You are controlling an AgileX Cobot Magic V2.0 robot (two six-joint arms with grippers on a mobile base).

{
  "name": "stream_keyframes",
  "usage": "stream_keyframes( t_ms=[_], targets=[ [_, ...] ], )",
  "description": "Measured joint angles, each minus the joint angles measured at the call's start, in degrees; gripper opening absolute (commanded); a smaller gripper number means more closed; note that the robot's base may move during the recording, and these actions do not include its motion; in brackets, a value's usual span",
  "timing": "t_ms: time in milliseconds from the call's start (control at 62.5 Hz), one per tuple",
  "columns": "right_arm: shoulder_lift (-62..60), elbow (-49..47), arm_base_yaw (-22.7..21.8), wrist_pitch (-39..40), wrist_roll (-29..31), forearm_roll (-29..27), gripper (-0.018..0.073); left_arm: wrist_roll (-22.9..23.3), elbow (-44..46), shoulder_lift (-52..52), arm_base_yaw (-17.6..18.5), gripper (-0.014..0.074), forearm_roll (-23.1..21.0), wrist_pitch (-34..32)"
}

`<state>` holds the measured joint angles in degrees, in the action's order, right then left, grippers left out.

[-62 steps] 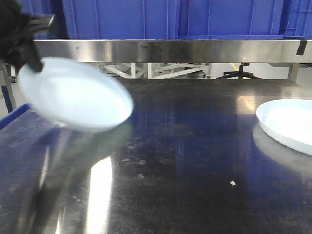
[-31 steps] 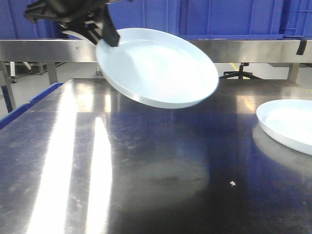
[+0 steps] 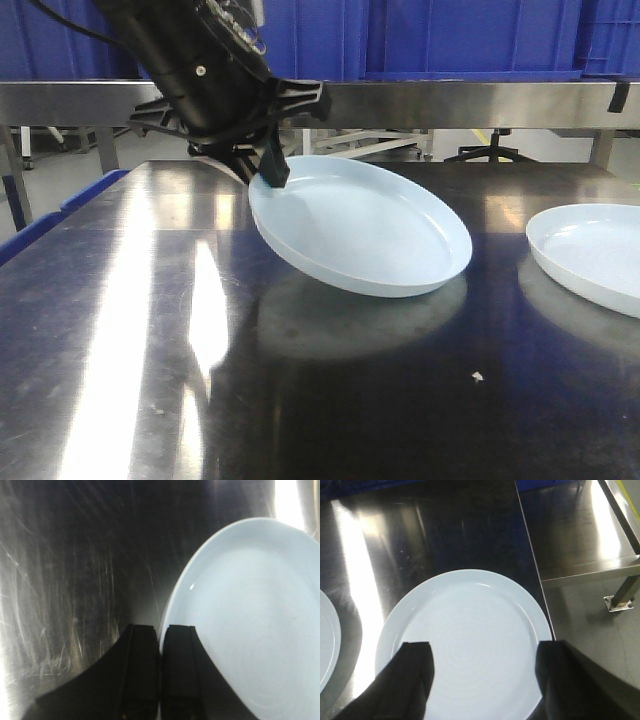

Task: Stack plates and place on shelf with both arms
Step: 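Lift the plate with the left gripper and set it down mid-table, then open the left gripper and raise it away from the plate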

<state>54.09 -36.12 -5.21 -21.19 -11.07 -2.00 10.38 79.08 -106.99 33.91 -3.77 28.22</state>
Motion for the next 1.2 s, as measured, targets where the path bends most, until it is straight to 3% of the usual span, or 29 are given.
stream_keyframes(
  t_ms=[112, 256, 336, 480, 624, 816, 976, 1200],
  targets=[
    [0.0, 0.0, 0.0, 0.0, 0.0, 0.0, 0.0542, 0.0, 0.1, -0.6, 0.0, 0.0157, 0.7, 0.5],
    [0.0, 0.0, 0.0, 0.0, 0.0, 0.0, 0.0542, -0.1, 0.2, -1.1, 0.0, 0.0384, 3.0, 1.8],
    [0.0, 0.0, 0.0, 0.0, 0.0, 0.0, 0.0542, -0.1, 0.2, -1.1, 0.0, 0.0428, 4.1, 2.4],
    [0.0, 0.0, 0.0, 0.0, 0.0, 0.0, 0.0542, -0.2, 1.5, -1.1, -0.4, 0.0342, 4.5, 5.0],
    [0.0, 0.0, 0.0, 0.0, 0.0, 0.0, 0.0542, -0.2, 3.2, -0.3, -2.2, 0.0067, 4.7, 6.9],
    [0.0, 0.0, 0.0, 0.0, 0.0, 0.0, 0.0542, -0.2, 3.3, 6.4, -7.1, 0.0097, 5.0, 7.5],
    [0.0, 0.0, 0.0, 0.0, 0.0, 0.0, 0.0542, -0.1, 0.1, 13.9, -13.4, 0.0097, 5.6, 7.4],
    [0.0, 0.0, 0.0, 0.0, 0.0, 0.0, 0.0542, -0.1, -14.2, 25.1, -22.5, 0.0097, 5.8, 3.4]
  ],
)
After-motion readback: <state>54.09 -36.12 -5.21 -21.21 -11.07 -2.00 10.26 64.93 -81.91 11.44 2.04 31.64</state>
